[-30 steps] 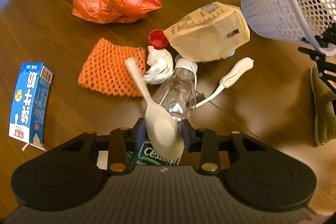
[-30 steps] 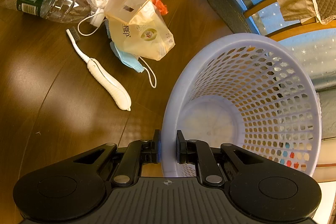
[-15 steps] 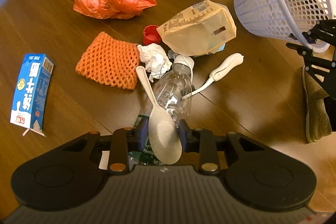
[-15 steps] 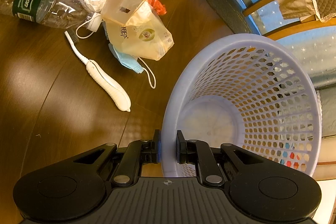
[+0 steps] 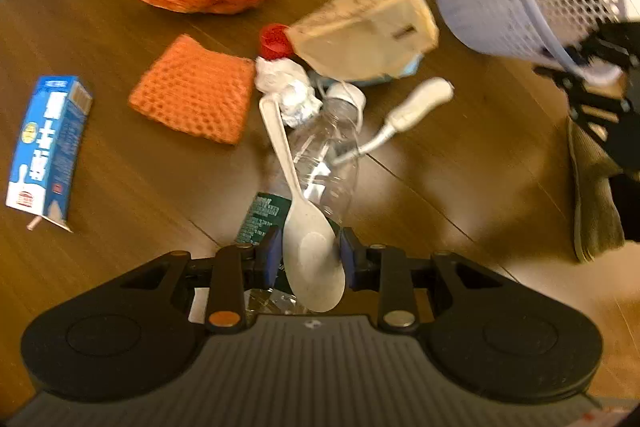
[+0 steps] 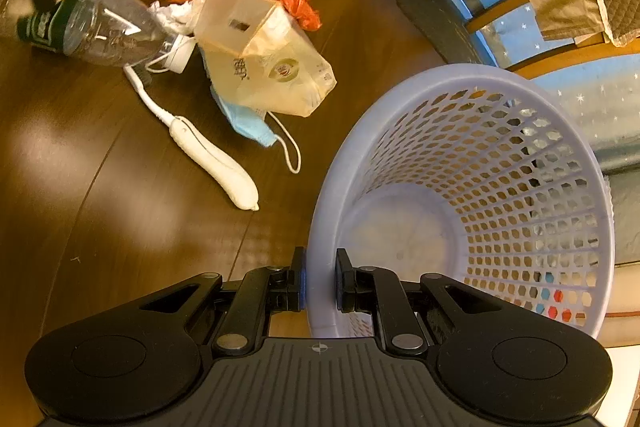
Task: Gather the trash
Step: 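Lower the left gripper onto the white plastic spoon and close on it, then lift the spoon with the left gripper and drop it into the held wastebasket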
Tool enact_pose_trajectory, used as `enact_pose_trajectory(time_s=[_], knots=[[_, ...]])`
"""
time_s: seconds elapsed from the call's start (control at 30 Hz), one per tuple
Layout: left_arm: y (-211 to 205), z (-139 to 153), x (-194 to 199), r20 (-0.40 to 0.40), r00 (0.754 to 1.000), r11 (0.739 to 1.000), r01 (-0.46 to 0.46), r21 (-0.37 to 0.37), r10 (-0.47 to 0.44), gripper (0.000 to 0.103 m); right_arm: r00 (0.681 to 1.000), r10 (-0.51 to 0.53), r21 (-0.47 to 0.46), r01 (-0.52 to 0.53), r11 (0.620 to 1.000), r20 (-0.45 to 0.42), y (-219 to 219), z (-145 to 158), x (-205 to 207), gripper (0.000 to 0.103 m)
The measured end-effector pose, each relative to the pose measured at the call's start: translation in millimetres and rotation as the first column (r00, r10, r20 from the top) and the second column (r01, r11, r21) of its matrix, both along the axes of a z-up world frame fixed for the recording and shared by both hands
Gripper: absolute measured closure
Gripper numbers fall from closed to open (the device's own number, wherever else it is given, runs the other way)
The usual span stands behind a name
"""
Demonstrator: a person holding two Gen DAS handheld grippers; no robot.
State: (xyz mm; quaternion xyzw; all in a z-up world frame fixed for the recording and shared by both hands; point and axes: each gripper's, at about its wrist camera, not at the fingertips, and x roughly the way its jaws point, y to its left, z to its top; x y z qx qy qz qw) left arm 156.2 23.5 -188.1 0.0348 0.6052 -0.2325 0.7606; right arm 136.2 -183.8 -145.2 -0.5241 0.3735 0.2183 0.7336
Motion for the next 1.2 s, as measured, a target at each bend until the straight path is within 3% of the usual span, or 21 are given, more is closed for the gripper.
enact_pose_trajectory(time_s=[0.33, 0.73, 0.9, 1.1, 1.2], knots=[[-9.3, -1.8, 0.7, 0.023, 1.000, 1.000, 0.007, 0.029, -0.007, 0.072, 1.000, -0.001, 0.003, 0.001, 1.000, 0.000, -0.4, 1.3, 0.9, 0.093], [12.8, -9.7, 35.1, 0.002, 0.986, 0.985, -0.164, -0.060, 0.165, 0.061, 1.000, 0.008, 0.007, -0.008, 1.000, 0.001, 0.7, 1.2, -0.1, 0.093], [32.9, -22.7, 51.2, -0.071, 0.962, 0.955, -0.269, -0.127, 0.262, 0.061, 1.000, 0.019, 0.001, -0.019, 1.000, 0.003, 0.4, 1.7, -0.1, 0.093], [52.9, -37.3, 64.0, -0.145, 0.928, 0.914, -0.366, -0.176, 0.344, 0.051, 1.000, 0.020, 0.006, -0.020, 1.000, 0.004, 1.3, 1.4, -0.1, 0.093], [61.6, -42.9, 70.7, -0.189, 0.900, 0.880, -0.428, -0.205, 0.393, 0.050, 1.000, 0.022, 0.005, -0.022, 1.000, 0.006, 1.5, 1.0, 0.1, 0.093]])
